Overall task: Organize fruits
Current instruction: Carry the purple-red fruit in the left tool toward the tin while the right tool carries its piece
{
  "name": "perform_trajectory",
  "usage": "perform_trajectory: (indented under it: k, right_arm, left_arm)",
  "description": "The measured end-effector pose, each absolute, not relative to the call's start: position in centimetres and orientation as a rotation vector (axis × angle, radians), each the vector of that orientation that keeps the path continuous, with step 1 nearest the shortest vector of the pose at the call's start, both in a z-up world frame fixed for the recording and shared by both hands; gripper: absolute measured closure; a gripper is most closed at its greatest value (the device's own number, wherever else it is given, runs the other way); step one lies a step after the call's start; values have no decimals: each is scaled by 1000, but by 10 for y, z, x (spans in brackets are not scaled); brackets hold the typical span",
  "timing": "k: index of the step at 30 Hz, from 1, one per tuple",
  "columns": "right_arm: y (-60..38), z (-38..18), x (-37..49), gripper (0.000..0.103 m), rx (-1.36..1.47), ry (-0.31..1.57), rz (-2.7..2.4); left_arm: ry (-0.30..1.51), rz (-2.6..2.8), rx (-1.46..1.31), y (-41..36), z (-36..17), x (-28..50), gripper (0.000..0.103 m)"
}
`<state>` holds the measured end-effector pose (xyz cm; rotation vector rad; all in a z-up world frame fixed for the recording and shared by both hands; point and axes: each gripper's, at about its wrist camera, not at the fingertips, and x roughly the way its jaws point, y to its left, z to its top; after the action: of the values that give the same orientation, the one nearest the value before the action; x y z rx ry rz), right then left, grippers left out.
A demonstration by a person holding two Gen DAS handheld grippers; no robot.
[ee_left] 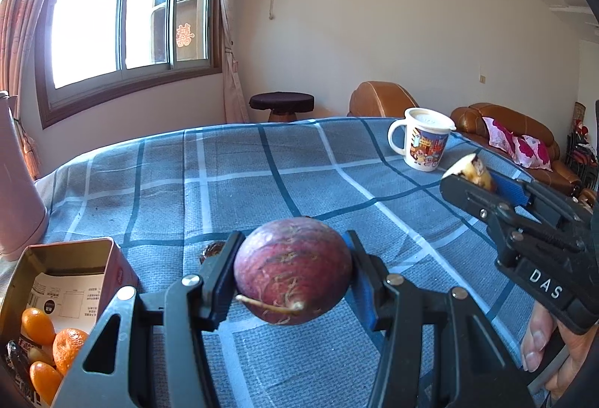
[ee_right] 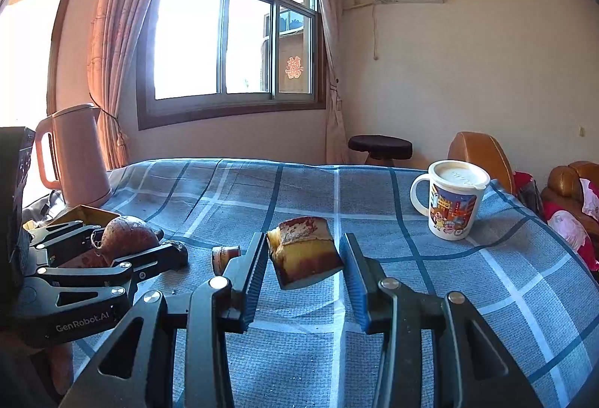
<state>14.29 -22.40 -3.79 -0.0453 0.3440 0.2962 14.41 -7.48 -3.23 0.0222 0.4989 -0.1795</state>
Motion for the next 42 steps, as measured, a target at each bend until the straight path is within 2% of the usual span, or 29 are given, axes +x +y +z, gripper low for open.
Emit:
perform_trajectory:
  k: [42]
  right_arm:
    - [-209,-34,121,61,-43,293,340]
  left_arm:
    - [391,-133,47,-67,-23,110,48]
